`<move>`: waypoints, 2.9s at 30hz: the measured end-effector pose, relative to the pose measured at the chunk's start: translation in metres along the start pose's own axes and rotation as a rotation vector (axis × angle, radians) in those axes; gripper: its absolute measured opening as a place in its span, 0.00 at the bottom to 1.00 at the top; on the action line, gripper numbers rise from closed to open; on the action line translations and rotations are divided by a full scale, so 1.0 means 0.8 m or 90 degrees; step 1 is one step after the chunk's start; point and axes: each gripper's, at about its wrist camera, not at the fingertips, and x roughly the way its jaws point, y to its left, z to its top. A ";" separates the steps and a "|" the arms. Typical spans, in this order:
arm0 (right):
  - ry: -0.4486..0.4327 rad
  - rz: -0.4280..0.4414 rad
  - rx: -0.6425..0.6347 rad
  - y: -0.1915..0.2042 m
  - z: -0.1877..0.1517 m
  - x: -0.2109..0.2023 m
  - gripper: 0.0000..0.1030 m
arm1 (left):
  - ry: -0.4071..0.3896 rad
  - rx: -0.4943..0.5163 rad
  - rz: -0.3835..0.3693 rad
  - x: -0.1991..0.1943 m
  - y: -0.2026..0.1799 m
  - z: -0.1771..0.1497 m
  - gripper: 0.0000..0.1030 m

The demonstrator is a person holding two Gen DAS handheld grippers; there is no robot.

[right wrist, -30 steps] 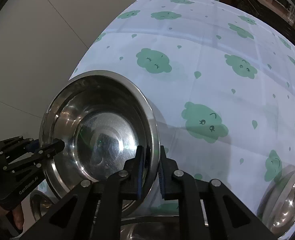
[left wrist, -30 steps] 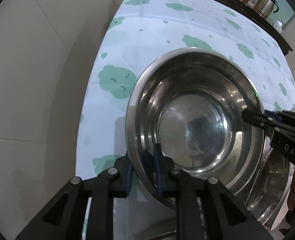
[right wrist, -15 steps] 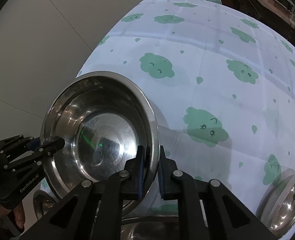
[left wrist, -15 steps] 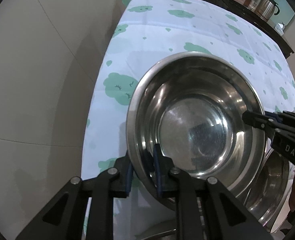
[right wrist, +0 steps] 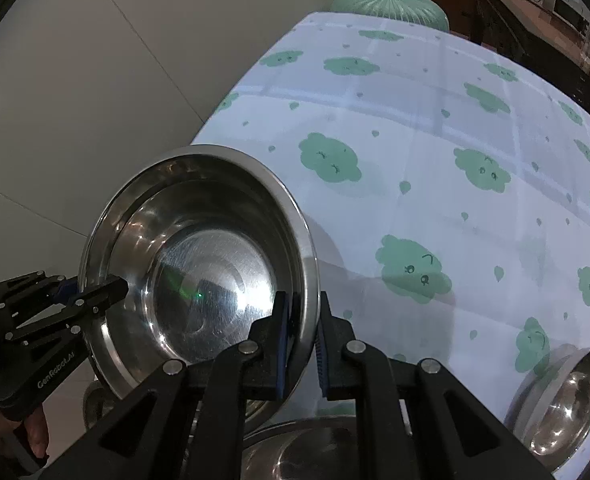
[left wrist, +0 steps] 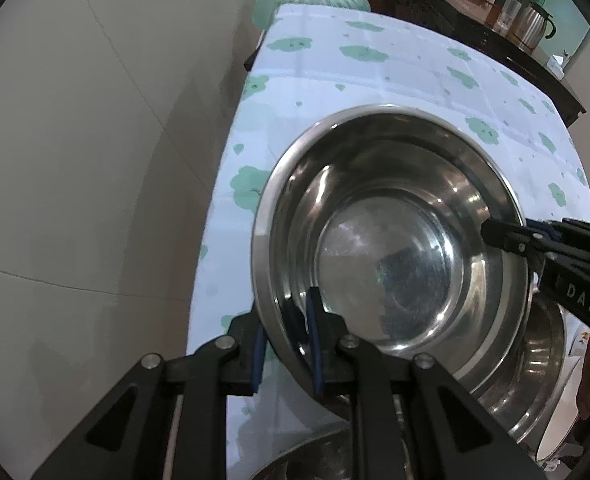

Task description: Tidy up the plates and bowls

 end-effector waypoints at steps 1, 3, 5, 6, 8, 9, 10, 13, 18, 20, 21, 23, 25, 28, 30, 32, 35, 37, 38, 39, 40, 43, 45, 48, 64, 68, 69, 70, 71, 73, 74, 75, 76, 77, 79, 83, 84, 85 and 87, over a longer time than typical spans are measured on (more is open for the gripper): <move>-0.003 0.000 -0.002 0.002 0.000 -0.003 0.13 | -0.002 0.000 0.000 -0.003 0.001 0.000 0.15; -0.009 -0.001 -0.004 0.008 0.001 -0.008 0.13 | -0.007 -0.001 0.000 -0.011 0.004 -0.001 0.15; -0.014 -0.001 -0.007 0.012 0.001 -0.013 0.13 | -0.011 -0.001 0.001 -0.018 0.007 -0.003 0.15; -0.015 0.000 -0.007 0.013 0.000 -0.015 0.13 | -0.013 -0.001 0.001 -0.021 0.009 -0.004 0.15; -0.018 0.000 -0.009 0.018 -0.003 -0.021 0.13 | -0.016 -0.003 0.001 -0.027 0.012 -0.007 0.15; -0.020 0.001 -0.009 0.019 -0.003 -0.023 0.13 | -0.018 -0.003 0.002 -0.031 0.014 -0.010 0.15; -0.022 0.001 -0.010 0.021 -0.005 -0.026 0.13 | -0.020 -0.005 0.001 -0.034 0.015 -0.011 0.15; -0.026 0.000 -0.013 0.029 -0.011 -0.032 0.13 | -0.024 -0.007 0.001 -0.041 0.019 -0.017 0.15; -0.030 0.001 -0.013 0.039 -0.021 -0.042 0.13 | -0.030 -0.007 -0.001 -0.051 0.021 -0.028 0.15; -0.032 0.000 -0.014 0.044 -0.027 -0.046 0.13 | -0.032 -0.007 -0.002 -0.056 0.023 -0.033 0.15; -0.032 0.000 -0.014 0.046 -0.029 -0.047 0.13 | -0.033 -0.007 -0.002 -0.058 0.024 -0.036 0.15; -0.032 0.001 -0.015 0.051 -0.035 -0.051 0.13 | -0.035 -0.007 -0.002 -0.061 0.024 -0.040 0.15; -0.033 -0.001 -0.015 0.055 -0.041 -0.055 0.14 | -0.037 -0.006 -0.003 -0.064 0.025 -0.043 0.15; -0.033 -0.002 -0.015 0.058 -0.044 -0.058 0.14 | -0.039 -0.007 -0.005 -0.069 0.027 -0.051 0.15; -0.035 -0.004 -0.017 0.063 -0.051 -0.061 0.14 | -0.041 -0.006 -0.005 -0.072 0.029 -0.056 0.15; -0.035 -0.005 -0.017 0.068 -0.060 -0.065 0.14 | -0.043 -0.006 -0.007 -0.076 0.031 -0.061 0.15; -0.035 -0.007 -0.017 0.072 -0.068 -0.068 0.14 | -0.045 -0.004 -0.007 -0.080 0.032 -0.069 0.15; -0.036 -0.008 -0.018 0.076 -0.075 -0.071 0.14 | -0.045 -0.003 -0.007 -0.081 0.033 -0.073 0.15; -0.035 -0.008 -0.017 0.078 -0.078 -0.071 0.14 | -0.045 -0.003 -0.007 -0.082 0.034 -0.074 0.15; -0.035 -0.009 -0.018 0.080 -0.082 -0.072 0.14 | -0.045 -0.003 -0.007 -0.082 0.034 -0.075 0.15; -0.035 -0.010 -0.019 0.082 -0.086 -0.073 0.14 | -0.046 -0.003 -0.007 -0.083 0.035 -0.076 0.15; -0.034 -0.011 -0.018 0.086 -0.093 -0.075 0.15 | -0.047 -0.002 -0.009 -0.084 0.036 -0.082 0.15; -0.032 -0.012 -0.019 0.089 -0.099 -0.075 0.15 | -0.048 -0.002 -0.010 -0.085 0.036 -0.085 0.15; -0.028 -0.014 -0.019 0.094 -0.106 -0.075 0.15 | -0.049 -0.001 -0.012 -0.087 0.039 -0.093 0.15; -0.019 -0.024 -0.006 0.115 -0.142 -0.074 0.15 | -0.040 0.023 -0.022 -0.092 0.047 -0.133 0.15; -0.015 -0.026 0.000 0.119 -0.152 -0.075 0.15 | -0.040 0.031 -0.025 -0.093 0.048 -0.140 0.15; -0.015 -0.026 0.000 0.119 -0.154 -0.075 0.15 | -0.039 0.033 -0.026 -0.094 0.048 -0.142 0.15; -0.014 -0.027 0.001 0.120 -0.157 -0.075 0.15 | -0.039 0.036 -0.027 -0.094 0.048 -0.145 0.15; -0.013 -0.028 0.004 0.120 -0.160 -0.075 0.15 | -0.037 0.038 -0.028 -0.093 0.048 -0.147 0.15; -0.011 -0.030 0.005 0.121 -0.164 -0.075 0.15 | -0.035 0.040 -0.029 -0.092 0.047 -0.151 0.15; -0.010 -0.032 0.005 0.122 -0.166 -0.075 0.15 | -0.033 0.041 -0.029 -0.092 0.047 -0.153 0.15; -0.009 -0.033 0.005 0.122 -0.169 -0.075 0.15 | -0.032 0.042 -0.030 -0.091 0.047 -0.155 0.15; -0.008 -0.034 0.005 0.123 -0.170 -0.075 0.15 | -0.032 0.043 -0.031 -0.091 0.048 -0.157 0.15; -0.007 -0.034 0.005 0.123 -0.172 -0.074 0.15 | -0.031 0.044 -0.032 -0.091 0.047 -0.158 0.15; -0.004 -0.034 0.006 0.124 -0.177 -0.074 0.15 | -0.029 0.047 -0.033 -0.091 0.047 -0.162 0.15; 0.004 -0.036 0.007 0.126 -0.190 -0.072 0.16 | -0.020 0.054 -0.038 -0.087 0.045 -0.176 0.15; 0.006 -0.037 0.007 0.126 -0.193 -0.072 0.16 | -0.017 0.055 -0.038 -0.086 0.044 -0.177 0.15; 0.009 -0.039 0.008 0.126 -0.197 -0.070 0.16 | -0.014 0.058 -0.038 -0.084 0.043 -0.179 0.15; 0.015 -0.039 0.011 0.125 -0.203 -0.068 0.16 | -0.010 0.063 -0.038 -0.082 0.040 -0.184 0.15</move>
